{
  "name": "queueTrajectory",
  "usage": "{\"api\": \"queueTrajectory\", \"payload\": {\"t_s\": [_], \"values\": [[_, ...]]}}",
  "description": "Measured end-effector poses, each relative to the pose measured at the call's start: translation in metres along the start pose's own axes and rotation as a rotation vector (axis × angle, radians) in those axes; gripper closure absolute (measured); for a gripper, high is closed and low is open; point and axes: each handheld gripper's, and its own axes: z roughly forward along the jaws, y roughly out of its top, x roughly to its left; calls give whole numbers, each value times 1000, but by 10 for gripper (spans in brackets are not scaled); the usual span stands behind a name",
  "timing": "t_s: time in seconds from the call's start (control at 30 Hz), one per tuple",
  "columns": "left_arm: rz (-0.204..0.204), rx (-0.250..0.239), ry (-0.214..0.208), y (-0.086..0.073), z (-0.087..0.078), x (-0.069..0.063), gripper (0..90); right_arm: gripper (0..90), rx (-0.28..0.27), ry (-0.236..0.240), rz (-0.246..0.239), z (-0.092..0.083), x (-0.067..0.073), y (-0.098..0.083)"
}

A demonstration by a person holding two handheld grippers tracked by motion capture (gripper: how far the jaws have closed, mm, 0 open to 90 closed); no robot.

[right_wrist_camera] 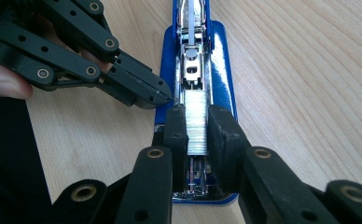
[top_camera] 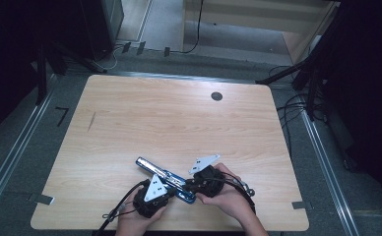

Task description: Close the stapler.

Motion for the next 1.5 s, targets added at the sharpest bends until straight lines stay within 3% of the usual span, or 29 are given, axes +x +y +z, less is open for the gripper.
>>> {"api": "queueTrajectory", "payload": {"t_s": [0.4, 1.5], "values": [[2, 1, 1, 0, 0, 0, 900, 798, -16, -9, -15, -3, 3, 0], [-2, -2, 1, 0, 0, 0, 900, 798, 9, -29, -35, 0, 4, 2]]}}
